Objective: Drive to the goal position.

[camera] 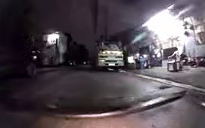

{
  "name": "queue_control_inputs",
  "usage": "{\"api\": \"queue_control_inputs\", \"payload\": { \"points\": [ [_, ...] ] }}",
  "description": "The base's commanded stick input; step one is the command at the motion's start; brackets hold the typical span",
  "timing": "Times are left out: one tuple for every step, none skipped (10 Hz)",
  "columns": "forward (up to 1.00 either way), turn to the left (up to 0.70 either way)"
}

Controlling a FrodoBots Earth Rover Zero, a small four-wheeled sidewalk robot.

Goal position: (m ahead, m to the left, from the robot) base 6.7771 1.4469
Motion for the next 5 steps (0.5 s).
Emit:
{"api": "queue_control_inputs", "payload": {
  "points": [
    [0.50,0.00],
    [0.50,0.00],
    [0.50,0.00],
    [0.50,0.00],
    [0.50,0.00]
  ]
}}
